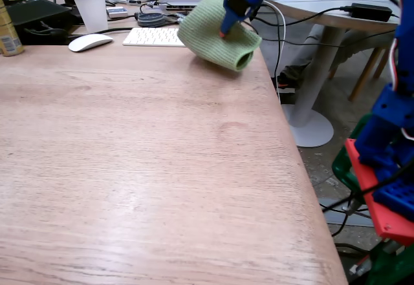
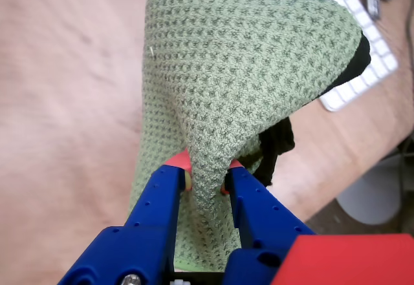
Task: Clean the table
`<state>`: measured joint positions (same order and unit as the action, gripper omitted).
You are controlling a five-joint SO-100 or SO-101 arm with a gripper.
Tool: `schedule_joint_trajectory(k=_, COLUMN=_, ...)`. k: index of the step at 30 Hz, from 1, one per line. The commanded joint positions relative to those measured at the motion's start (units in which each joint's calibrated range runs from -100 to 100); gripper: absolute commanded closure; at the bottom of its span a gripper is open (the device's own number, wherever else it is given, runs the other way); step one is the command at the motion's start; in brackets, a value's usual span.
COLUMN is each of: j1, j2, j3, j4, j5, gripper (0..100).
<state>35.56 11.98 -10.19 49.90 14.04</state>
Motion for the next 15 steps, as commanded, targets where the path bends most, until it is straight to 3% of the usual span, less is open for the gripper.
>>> schedule_joint_trajectory(k=1, j1=-12.2, j2=-23.1, j3=16.4, j4=-0.6, j5=-5.0, gripper=100)
schedule_joint_trajectory(k=8, j1=-39.4, j2=-60.7, j3=58.7, j4=-0.6, j5=-7.2, gripper=100)
schedule_joint_trajectory(k=15, j1=-64.8, j2=-74.7, j3=66.4, j4=-0.5, j5=-12.2, gripper=100)
